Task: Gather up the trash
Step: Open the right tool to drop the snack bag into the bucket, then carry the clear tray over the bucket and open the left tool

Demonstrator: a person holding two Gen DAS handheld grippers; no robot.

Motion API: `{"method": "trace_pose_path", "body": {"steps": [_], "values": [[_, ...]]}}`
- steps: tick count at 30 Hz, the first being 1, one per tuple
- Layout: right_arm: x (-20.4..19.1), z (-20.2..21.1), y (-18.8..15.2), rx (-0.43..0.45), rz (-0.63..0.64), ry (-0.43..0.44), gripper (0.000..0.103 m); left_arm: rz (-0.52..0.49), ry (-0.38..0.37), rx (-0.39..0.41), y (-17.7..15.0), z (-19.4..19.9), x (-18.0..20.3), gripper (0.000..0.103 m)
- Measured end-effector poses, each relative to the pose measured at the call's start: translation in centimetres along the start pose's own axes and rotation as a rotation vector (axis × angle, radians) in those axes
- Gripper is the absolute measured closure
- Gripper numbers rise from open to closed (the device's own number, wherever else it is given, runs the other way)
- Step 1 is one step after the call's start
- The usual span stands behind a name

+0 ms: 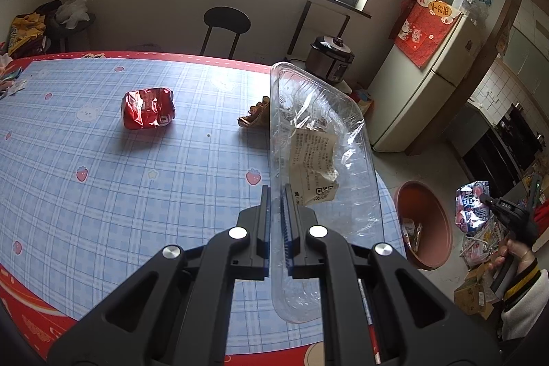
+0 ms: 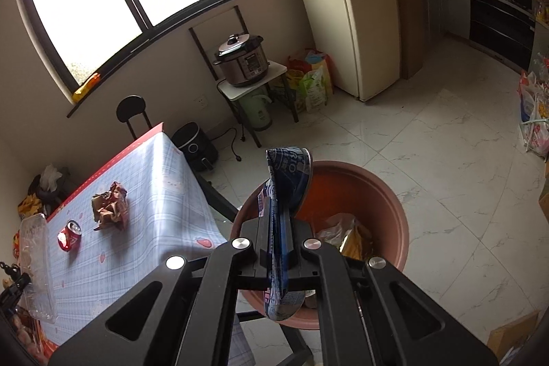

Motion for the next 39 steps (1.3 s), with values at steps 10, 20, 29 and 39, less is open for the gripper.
{"method": "trace_pose_path", "body": {"steps": [10,20,29,39], "values": [[0.2,1.9,3.1,0.094,0.002,0.016,0.067,-0.026,-0.034,0.007,0.6,0.1,1.7,0.093],[-1.4,5.3,4.0,0.145,0.068,0.083,0.005,-0.094,-0.097,-0.008,1.0,-0.3,5.3,0.093],[-0.2,7.1,2.7,0.101,0.083,0.051,0.005,-0.165,-0.163,-0.032,0.4,-1.7,10.4,0.093],[5.6,10.2,3.7,0.122,0.067,-0.042,0.005,-0.227,-0.258,-0.076,-2.0,-5.7,20.1,0.093]]}}
Point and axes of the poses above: each gripper's, at about its wrist camera, not at the fingertips, and z roughly against the way its jaws point, x to its right, y to its top, the point moved 10 cm from there along -z, roughly the way its jaws point, and after that the axes turned 15 degrees about x, right-handed, at the moved point
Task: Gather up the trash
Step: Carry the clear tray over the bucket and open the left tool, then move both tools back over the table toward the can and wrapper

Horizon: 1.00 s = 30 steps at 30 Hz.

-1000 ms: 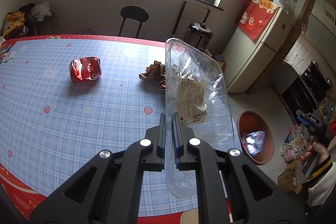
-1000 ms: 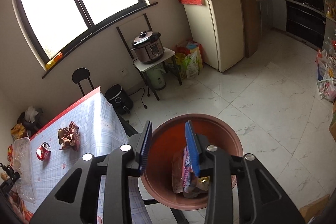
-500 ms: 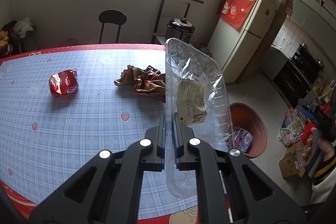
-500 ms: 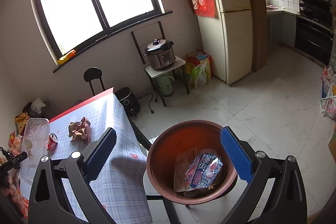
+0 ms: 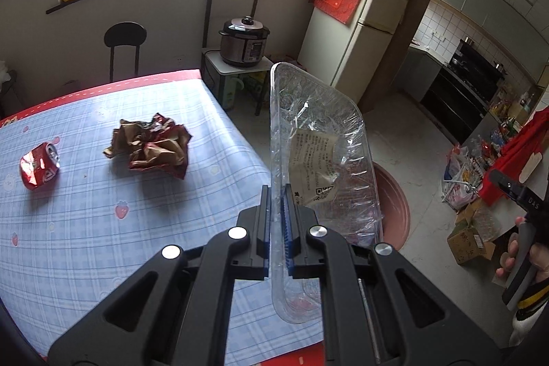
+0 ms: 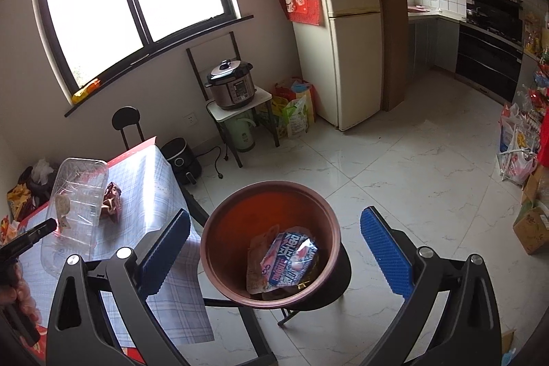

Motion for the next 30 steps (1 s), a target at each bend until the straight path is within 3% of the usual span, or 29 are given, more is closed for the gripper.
{"method": "trace_pose_path", "body": {"steps": [6,8,9,12,14,15,18,20,30], "values": [[4.1,1.1,-0.5,-0.009,-0.003,-0.052,0.005,-0.059,-0.078,0.004,0.8,-5.6,8.0,0.09],[5.3,1.3,-0.7,-0.016,-0.012,-0.07,0.005,-0.089,-0.104,0.045,1.8,-6.5,10.6,0.068],[5.8,1.3,-0.8,-0.017,-0.019,-0.076,0.005,-0.093,-0.111,0.06,2.1,-6.7,11.5,0.045],[6.8,1.6,-1.0,-0.013,-0.029,-0.088,0.005,-0.095,-0.15,0.084,2.8,-6.6,13.6,0.04],[7.0,1.5,-0.9,-0.011,-0.034,-0.09,0.005,-0.112,-0.148,0.089,3.0,-6.2,13.8,0.027],[7.1,1.5,-0.9,-0.011,-0.036,-0.09,0.005,-0.112,-0.142,0.096,3.1,-5.9,13.4,0.017],[6.8,1.1,-0.9,-0.01,-0.041,-0.076,0.005,-0.089,-0.117,0.087,3.2,-5.1,11.6,0.016],[6.1,0.7,-0.9,-0.012,-0.042,-0.059,0.005,-0.067,-0.082,0.081,3.2,-4.4,9.8,0.009],[0.4,-1.5,-0.1,-0.027,-0.001,0.024,0.005,0.044,0.174,0.136,4.8,1.6,-1.2,0.006]]}}
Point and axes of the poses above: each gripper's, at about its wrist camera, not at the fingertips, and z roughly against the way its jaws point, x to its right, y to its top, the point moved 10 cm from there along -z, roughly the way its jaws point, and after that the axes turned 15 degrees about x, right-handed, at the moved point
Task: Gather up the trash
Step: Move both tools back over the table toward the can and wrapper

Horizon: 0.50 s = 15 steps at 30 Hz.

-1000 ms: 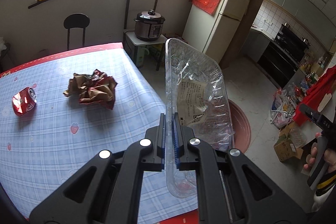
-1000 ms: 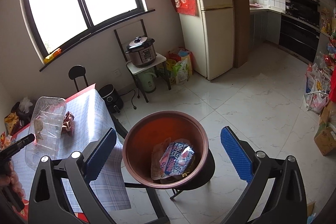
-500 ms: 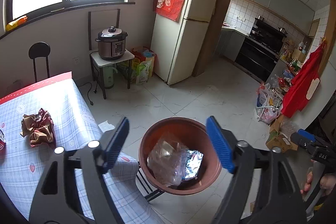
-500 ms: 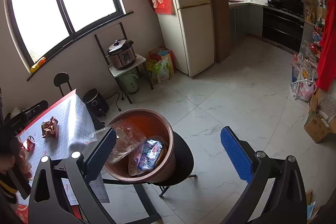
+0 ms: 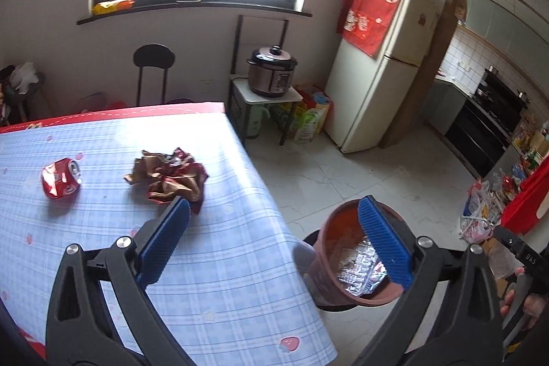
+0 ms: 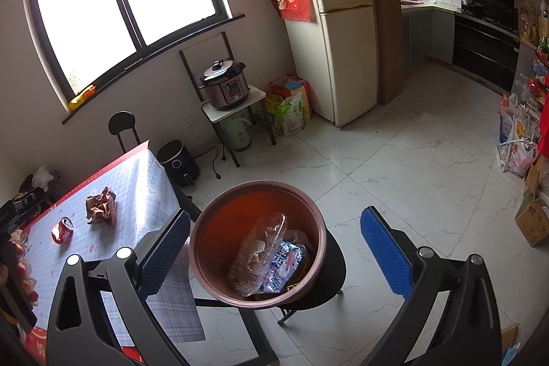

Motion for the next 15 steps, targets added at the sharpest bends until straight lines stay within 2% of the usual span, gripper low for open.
{"method": "trace_pose_path", "body": {"steps": [5,11,15], "values": [[-4.0,0.6,1.3,0.03,0.053,0.061,0.005,0.007,0.09,0.06,1.5,3.6,-4.8,0.006],[-9.2,0.6,0.8,-0.003,0.132,0.154,0.005,0.046,0.216,0.106,1.7,8.6,-11.1,0.006],[-13.2,0.0,-0.3,-0.036,0.17,0.229,0.005,0.078,0.308,0.119,0.6,12.1,-15.8,0.006]]}}
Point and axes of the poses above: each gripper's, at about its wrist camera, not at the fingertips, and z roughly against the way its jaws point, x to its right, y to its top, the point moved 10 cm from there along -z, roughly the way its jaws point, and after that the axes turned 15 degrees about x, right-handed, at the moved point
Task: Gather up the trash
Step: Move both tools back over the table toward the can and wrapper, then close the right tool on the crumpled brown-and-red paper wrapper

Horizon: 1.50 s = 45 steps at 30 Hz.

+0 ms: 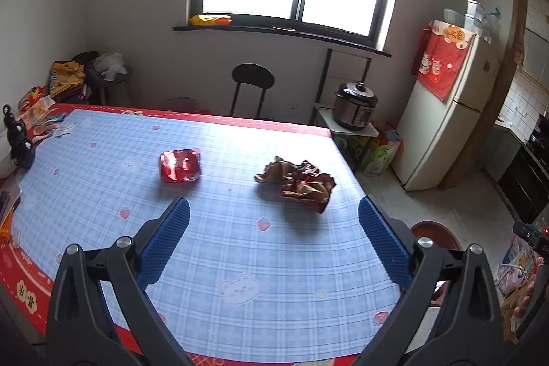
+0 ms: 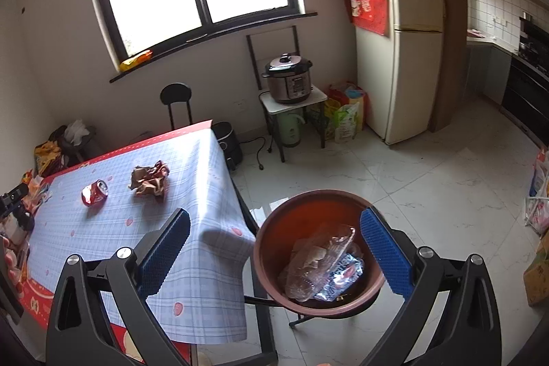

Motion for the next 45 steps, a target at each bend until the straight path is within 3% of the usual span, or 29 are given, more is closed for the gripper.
{"method": "trace_pose_path", "body": {"steps": [6,11,18,20,25,29,34,40,45], "values": [[-6.7,-2.9,-0.8,-0.042,0.033,0.088,0.005,0.047,0.141,-0.029,-2.0,0.9,-9.7,0.006],[-13.2,-5.4,-1.0,-0.07,0.076,0.159,0.005,0.114,0.211,-0.047,-3.4,0.2,-16.8,0.006],[-22.9,-10.8,-2.4,-0.12,0.202,0.256,0.005,0.171,0.216,-0.088,-4.5,-3.3,-23.0,0.006],[-26.0,-13.3,-3.4,-0.17,0.263,0.305,0.005,0.186,0.21,-0.101,-4.8,-4.6,-24.3,0.006],[-31.3,-20.3,-4.9,-0.222,0.373,0.32,0.005,0.21,0.197,-0.136,-5.8,-8.2,-27.6,0.006],[-33.1,-26.4,-6.1,-0.278,0.449,0.278,0.005,0.224,0.18,-0.163,-6.3,-10.6,-29.4,0.006],[-33.1,-32.4,-9.5,-0.421,0.597,0.235,0.005,0.225,0.17,-0.194,-7.1,-12.4,-31.3,0.006],[-31.6,-36.2,-11.2,-0.537,0.524,0.181,0.005,0.223,0.184,-0.243,-8.9,-13.0,-33.8,0.006],[-30.7,-36.7,-13.1,-0.593,0.508,0.143,0.008,0.242,0.197,-0.253,-9.3,-13.4,-35.1,0.006]]}}
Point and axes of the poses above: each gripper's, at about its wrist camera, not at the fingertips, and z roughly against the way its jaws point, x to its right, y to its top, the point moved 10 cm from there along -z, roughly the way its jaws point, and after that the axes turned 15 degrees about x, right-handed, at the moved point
